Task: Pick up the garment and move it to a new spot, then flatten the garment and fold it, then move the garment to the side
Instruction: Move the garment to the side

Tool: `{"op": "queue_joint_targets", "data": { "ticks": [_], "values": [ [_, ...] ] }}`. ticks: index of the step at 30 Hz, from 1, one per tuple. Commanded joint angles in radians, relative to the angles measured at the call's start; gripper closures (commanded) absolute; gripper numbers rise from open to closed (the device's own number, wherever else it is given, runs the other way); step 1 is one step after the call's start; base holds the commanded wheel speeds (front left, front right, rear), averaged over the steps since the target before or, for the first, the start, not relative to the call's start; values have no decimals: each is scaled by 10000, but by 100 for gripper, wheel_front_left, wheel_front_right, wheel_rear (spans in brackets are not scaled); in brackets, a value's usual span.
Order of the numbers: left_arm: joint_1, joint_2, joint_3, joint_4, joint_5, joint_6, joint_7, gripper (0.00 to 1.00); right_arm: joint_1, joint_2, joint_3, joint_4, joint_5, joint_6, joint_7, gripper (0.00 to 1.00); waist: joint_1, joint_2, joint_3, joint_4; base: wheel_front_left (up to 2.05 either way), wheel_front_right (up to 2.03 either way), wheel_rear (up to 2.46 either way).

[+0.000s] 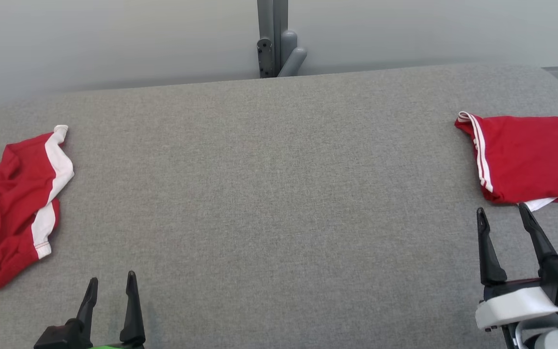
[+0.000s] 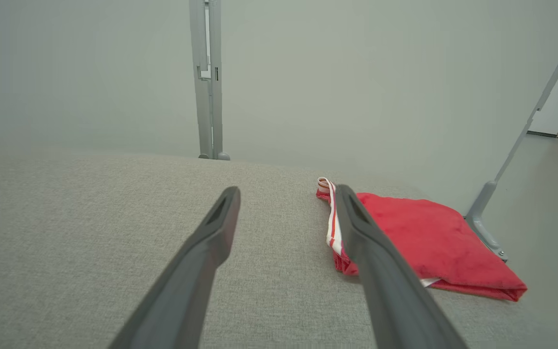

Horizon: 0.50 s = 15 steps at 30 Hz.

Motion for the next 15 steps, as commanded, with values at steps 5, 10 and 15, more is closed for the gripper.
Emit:
{"op": "queue_joint_targets", "data": {
  "ticks": [5,10,15],
  "values": [
    [414,26,17,192,-145,140,1,0,800,359,-517,238,266,-14,-24,0,0,44,-398,28,0,0,0],
    [632,26,-71,121,-220,141,1,0,1079,415,-664,622,511,-14,-25,0,0,44,-555,107,0,0,0],
    [653,26,-83,-18,-259,153,1,0,1121,420,-678,750,727,-14,-25,0,0,44,-622,183,0,0,0]
  ]
}}
